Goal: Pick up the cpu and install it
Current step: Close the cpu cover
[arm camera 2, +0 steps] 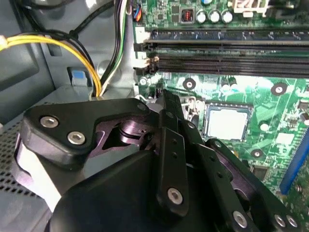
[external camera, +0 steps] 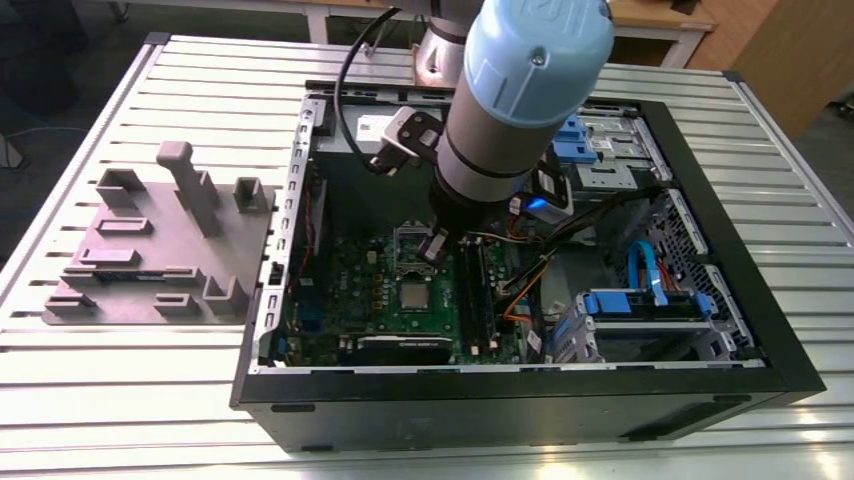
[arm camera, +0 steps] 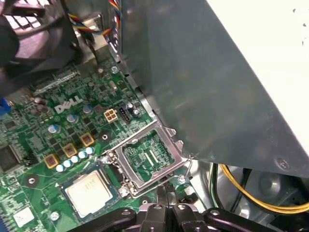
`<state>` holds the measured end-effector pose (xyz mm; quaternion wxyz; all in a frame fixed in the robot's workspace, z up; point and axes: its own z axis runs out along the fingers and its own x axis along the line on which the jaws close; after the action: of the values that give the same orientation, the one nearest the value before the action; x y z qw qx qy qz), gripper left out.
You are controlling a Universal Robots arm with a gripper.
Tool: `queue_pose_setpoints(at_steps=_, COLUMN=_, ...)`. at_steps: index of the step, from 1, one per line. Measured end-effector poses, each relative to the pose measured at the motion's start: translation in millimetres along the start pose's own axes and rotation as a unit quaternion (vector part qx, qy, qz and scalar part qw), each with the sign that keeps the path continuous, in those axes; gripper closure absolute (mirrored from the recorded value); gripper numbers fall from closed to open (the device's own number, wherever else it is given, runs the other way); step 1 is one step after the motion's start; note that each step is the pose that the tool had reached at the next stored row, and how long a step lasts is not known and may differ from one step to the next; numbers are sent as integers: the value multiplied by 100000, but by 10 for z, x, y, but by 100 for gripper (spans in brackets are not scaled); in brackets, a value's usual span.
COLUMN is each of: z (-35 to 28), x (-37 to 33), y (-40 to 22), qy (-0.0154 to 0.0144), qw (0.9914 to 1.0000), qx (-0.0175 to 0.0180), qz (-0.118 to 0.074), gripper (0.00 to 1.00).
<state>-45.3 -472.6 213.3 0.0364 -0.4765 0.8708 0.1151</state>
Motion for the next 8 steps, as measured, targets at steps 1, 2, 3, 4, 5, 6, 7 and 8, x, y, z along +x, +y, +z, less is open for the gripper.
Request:
queue_pose_setpoints(at_steps=1, z=10, x=-3, y=-5, qy=-29, qw=100000, qx=-22, qz=-32, gripper=89)
queue_pose_setpoints(at_steps=2, z=16, x=-3, y=-6, qy=-48, qw=100000, qx=-42, qz=-50, gripper=89)
queue_pose_setpoints(at_steps=3, z=16, x=-3, y=-6, qy=-37, qw=100000, qx=-40, qz=-51, gripper=89)
queue_pose_setpoints(at_steps=4, z=16, x=-3, y=-7, qy=-35, qw=100000, qx=-43, qz=-56, gripper=89)
queue_pose_setpoints(at_steps=5, z=18, x=-3, y=-7, qy=-44, qw=100000, qx=-47, qz=-64, gripper=89)
queue_pose_setpoints(at_steps=6, z=19, x=-3, y=-8, qy=-45, qw=100000, qx=-47, qz=-64, gripper=89)
queue_pose_setpoints(at_steps=7, z=19, x=-3, y=-8, qy=-44, qw=100000, qx=-45, qz=-65, gripper=89)
queue_pose_setpoints(at_steps=8, z=20, x=-3, y=-8, qy=-45, qw=100000, qx=-47, qz=-63, gripper=89)
